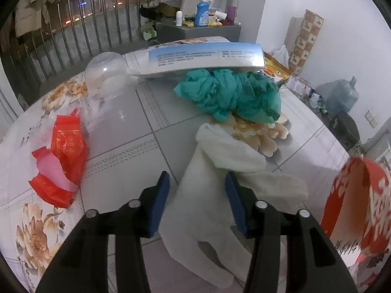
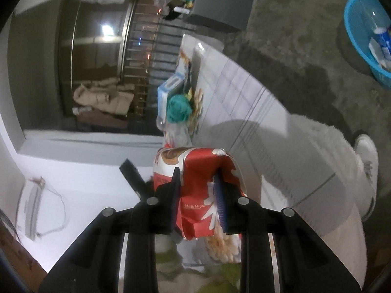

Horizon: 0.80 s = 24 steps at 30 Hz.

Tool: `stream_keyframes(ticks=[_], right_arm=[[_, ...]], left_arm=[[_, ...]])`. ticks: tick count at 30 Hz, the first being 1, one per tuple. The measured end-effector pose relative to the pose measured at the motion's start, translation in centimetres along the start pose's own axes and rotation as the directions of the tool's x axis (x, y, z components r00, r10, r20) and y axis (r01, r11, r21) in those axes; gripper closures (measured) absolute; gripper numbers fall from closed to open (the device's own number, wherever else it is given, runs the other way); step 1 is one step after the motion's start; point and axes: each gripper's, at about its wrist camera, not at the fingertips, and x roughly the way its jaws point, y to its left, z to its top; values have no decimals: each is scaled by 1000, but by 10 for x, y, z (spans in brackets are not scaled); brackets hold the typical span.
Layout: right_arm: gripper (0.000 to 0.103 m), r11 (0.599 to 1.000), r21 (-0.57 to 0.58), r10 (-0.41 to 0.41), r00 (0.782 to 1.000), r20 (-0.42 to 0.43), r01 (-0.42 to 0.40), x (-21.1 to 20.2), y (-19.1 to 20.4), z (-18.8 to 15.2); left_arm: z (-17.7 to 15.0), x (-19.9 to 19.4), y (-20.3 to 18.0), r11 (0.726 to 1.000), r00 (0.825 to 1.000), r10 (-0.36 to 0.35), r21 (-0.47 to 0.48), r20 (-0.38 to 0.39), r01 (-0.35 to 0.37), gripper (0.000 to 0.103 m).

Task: Collect trash
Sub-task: 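Carry the glove and paper bag to the blue wastebasket and release both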

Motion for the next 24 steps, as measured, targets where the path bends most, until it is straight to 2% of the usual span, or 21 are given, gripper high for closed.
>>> stream_keyframes(ticks=[1, 3, 4, 8, 10, 13, 16, 18, 20, 21, 24], right_arm=[[79, 1000, 3, 8, 1000, 0, -8, 1, -1, 3], [79, 1000, -1, 24, 1000, 2, -24, -3, -2, 8], [79, 999, -8, 33, 999, 7, -33, -6, 0, 10], [79, 997, -54, 60, 997, 53, -57, -36, 5, 13], [79, 995, -73, 67, 994, 89, -61, -52, 9, 15], [79, 993, -113, 57, 981, 184, -36, -83, 17, 24], [79, 988, -152, 29, 950, 311, 20, -124, 24, 31], [79, 986, -160, 12, 923, 385, 54, -148, 25, 34], [79, 979, -161, -38, 881, 471, 129, -171, 25, 37], [79, 969, -150, -89, 848, 522, 194, -182, 24, 39], [79, 950, -103, -180, 784, 594, 296, -194, 12, 42]], left_arm=[[-1, -1, -1, 1000, 1000, -2, 8, 1, 2, 72], [-4, -3, -4, 1000, 1000, 7, 20, -1, -7, 94], [-4, -5, -5, 1000, 1000, 10, 23, -3, -10, 97], [1, -27, -14, 1000, 999, -16, 15, 32, 16, 98], [8, -45, -27, 998, 996, -58, 26, 65, 56, 98], [21, -71, -54, 987, 981, -156, 66, 115, 150, 98], [40, -85, -87, 964, 956, -252, 122, 148, 236, 98], [57, -84, -120, 937, 935, -329, 165, 133, 307, 98], [68, -78, -149, 917, 922, -372, 200, 109, 346, 98], [75, -72, -171, 900, 913, -398, 229, 87, 370, 98], [85, -44, -227, 859, 894, -448, 273, -11, 433, 98]])
